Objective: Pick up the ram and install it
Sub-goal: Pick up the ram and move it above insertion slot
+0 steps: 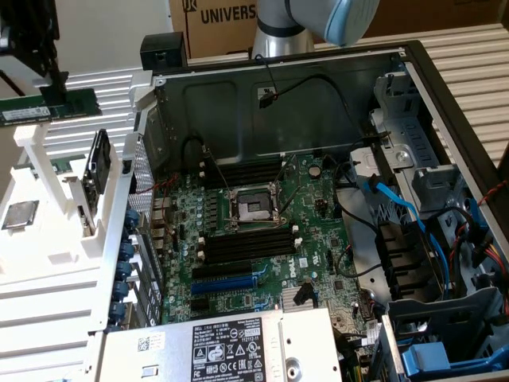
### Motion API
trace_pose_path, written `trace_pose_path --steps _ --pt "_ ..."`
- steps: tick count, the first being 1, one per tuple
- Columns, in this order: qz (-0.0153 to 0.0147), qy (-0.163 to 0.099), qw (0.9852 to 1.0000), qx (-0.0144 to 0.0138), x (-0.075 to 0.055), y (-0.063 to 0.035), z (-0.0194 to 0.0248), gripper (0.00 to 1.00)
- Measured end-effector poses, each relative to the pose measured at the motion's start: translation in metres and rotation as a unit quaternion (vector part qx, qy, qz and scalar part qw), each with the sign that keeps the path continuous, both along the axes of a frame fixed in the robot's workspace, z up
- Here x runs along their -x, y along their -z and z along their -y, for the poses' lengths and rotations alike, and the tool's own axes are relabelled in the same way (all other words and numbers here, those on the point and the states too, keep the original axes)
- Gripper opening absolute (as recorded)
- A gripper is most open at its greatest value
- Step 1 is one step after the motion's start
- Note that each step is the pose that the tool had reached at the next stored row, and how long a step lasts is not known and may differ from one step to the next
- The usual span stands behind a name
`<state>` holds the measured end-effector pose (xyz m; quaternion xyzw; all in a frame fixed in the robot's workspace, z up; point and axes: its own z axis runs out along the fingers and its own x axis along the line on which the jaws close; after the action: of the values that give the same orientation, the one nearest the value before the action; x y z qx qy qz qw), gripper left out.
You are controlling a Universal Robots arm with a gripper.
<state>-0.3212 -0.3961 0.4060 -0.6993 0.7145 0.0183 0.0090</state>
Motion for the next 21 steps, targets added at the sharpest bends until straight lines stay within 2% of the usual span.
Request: trace_pose_path --steps 5,13,15,19,21 --pt "0.0000 0.000 1.0000 0.0003 -0.021 -0.0047 0.0000 0.12" --pt "0.0000 0.000 1.0000 0.0005 -0.053 -0.0053 -0.0002 0.12" --pt "-0.0002 0.000 1.0000 0.0019 -0.058 -0.0053 -0.0006 0.12" --pt "-0.0002 0.002 1.0000 0.0096 -0.062 -0.0053 -0.0011 0.12" --pt "-0.0002 0.002 0.9999 0.0112 -0.070 -0.0054 -0.0012 0.12"
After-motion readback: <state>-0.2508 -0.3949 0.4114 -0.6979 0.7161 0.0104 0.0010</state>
